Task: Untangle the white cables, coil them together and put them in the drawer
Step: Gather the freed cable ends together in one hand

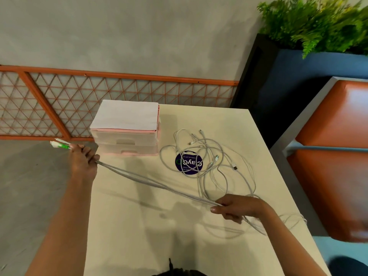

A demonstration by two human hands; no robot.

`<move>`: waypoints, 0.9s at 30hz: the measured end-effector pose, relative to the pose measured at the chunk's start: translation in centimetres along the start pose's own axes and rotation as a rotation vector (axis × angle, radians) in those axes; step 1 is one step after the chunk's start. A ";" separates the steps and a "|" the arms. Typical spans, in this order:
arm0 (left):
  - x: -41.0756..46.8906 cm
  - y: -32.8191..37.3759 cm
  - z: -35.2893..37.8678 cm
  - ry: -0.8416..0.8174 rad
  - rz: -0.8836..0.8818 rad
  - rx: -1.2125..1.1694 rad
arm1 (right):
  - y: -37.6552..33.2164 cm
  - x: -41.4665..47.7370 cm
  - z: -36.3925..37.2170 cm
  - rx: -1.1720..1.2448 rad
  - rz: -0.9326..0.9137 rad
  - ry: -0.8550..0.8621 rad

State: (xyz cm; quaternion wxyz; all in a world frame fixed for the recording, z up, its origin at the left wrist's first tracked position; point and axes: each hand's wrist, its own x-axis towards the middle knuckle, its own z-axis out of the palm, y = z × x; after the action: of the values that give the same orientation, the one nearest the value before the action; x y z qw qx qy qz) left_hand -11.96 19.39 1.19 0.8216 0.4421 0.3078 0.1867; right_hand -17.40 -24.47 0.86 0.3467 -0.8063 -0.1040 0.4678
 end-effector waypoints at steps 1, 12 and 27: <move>-0.1 0.0 0.0 0.006 0.014 0.015 | 0.1 -0.1 -0.3 0.011 -0.027 -0.018; -4.8 -4.0 5.3 -0.464 0.198 0.464 | -3.5 1.5 -0.8 -0.228 -0.112 0.054; -12.1 -7.0 10.3 -1.161 -0.429 0.974 | -7.5 3.9 0.0 -0.083 -0.167 0.128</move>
State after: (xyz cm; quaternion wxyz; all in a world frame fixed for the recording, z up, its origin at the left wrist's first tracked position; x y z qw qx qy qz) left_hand -13.80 2.35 3.71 0.5828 0.7102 -0.0448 -0.3925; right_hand -14.11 -17.02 3.10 0.3567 -0.8367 -0.1680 0.3801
